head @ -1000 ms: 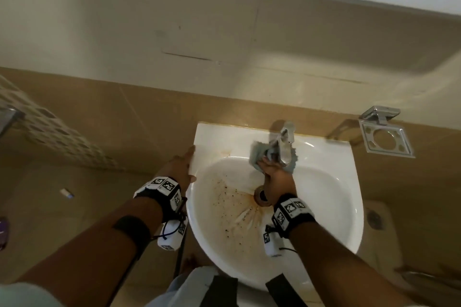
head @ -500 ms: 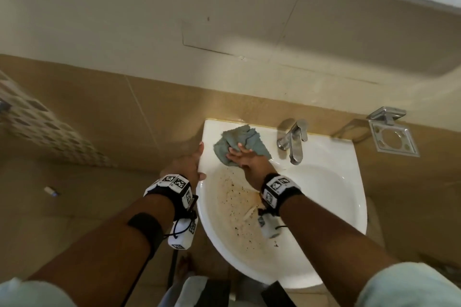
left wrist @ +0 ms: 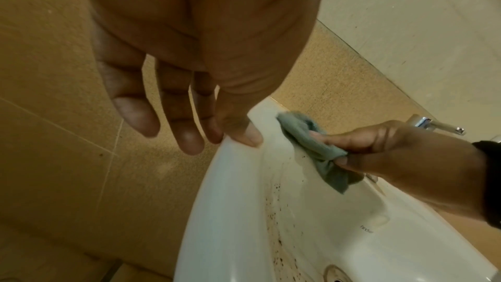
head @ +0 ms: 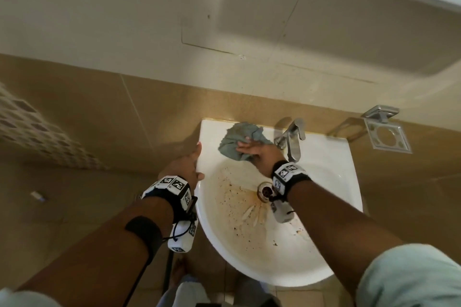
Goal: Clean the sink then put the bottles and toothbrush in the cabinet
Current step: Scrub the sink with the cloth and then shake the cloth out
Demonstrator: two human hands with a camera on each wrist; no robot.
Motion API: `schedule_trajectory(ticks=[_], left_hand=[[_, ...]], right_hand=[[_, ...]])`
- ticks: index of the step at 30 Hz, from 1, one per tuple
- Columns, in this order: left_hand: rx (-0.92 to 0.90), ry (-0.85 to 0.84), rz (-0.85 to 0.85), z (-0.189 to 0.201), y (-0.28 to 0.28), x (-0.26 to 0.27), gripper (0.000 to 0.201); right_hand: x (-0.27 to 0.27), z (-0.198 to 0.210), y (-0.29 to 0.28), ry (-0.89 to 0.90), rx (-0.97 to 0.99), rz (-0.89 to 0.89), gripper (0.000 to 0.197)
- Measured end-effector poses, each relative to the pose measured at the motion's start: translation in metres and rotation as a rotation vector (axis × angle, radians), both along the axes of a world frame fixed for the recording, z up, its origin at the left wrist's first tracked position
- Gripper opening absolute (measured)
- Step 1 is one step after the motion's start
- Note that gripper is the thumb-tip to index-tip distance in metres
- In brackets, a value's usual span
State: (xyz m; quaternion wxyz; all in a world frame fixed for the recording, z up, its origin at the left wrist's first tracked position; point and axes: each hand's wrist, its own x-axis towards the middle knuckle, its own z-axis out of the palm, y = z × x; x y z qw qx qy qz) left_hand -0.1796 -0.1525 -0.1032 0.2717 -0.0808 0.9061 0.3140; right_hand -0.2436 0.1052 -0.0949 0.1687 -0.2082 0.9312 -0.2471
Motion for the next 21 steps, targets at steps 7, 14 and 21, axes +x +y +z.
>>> schedule_trajectory(ticks=[7,14,21], left_hand=[[0.008,-0.013,-0.015,0.001,-0.001,-0.002,0.089],[0.016,-0.014,-0.011,-0.002,0.0,0.0,0.09],[0.006,-0.026,-0.046,-0.006,-0.005,-0.006,0.093]], right_hand=[[0.013,-0.015,-0.093,-0.03,-0.037,-0.506,0.06],[-0.01,-0.003,-0.03,0.085,0.114,-0.586,0.044],[-0.001,0.0,-0.118,-0.061,0.095,-0.32,0.059]])
